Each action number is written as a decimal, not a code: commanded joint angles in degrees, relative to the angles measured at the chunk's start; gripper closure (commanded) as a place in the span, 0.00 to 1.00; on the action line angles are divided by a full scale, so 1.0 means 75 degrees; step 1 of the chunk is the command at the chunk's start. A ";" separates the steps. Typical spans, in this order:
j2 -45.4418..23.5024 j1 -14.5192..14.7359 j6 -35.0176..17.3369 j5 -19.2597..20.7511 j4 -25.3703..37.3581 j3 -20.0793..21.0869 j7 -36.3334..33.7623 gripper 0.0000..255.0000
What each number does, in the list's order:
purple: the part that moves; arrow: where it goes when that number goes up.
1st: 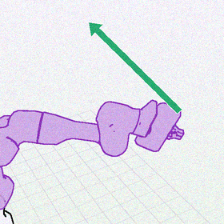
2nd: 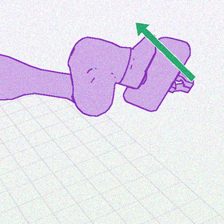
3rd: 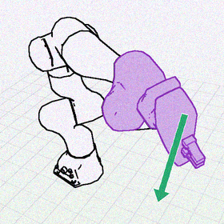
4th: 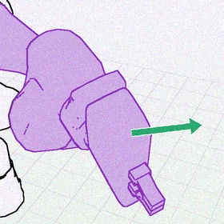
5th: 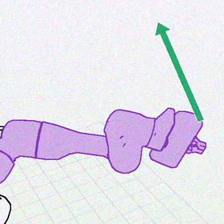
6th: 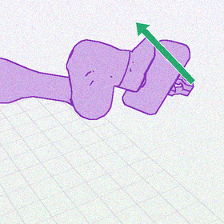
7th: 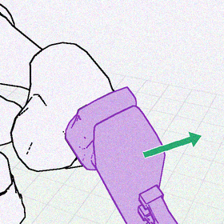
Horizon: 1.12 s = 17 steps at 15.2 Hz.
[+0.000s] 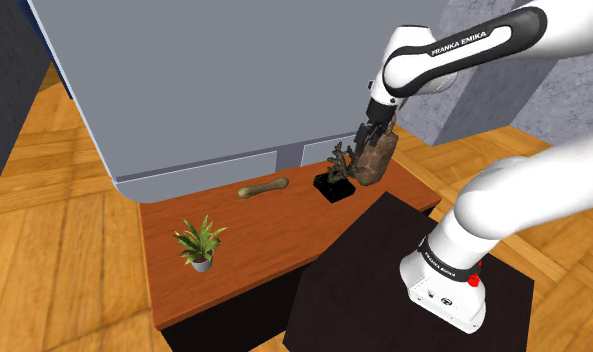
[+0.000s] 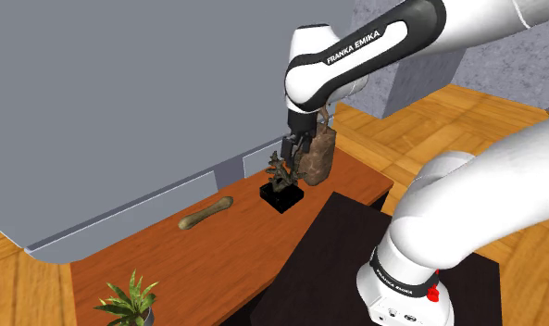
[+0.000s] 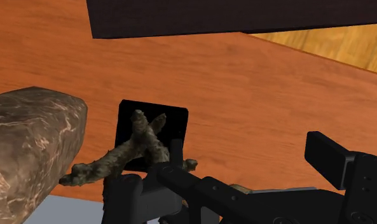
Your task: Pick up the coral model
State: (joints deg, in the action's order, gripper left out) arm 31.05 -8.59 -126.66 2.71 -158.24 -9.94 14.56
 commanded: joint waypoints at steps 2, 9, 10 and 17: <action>-0.0741 -0.0144 -0.1058 0.0098 -0.0080 -0.0308 0.0284 0.00; -0.2950 -0.0115 -0.3379 -0.0428 0.0250 -0.1135 0.1340 0.00; -0.2952 -0.0119 -0.3379 -0.0430 0.0251 -0.1131 0.1342 0.00; -0.3926 0.0135 -0.4357 -0.1287 0.0189 -0.1225 0.1993 0.00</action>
State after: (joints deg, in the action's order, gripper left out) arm 2.90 -7.92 -158.13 -5.55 -156.89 -19.07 28.50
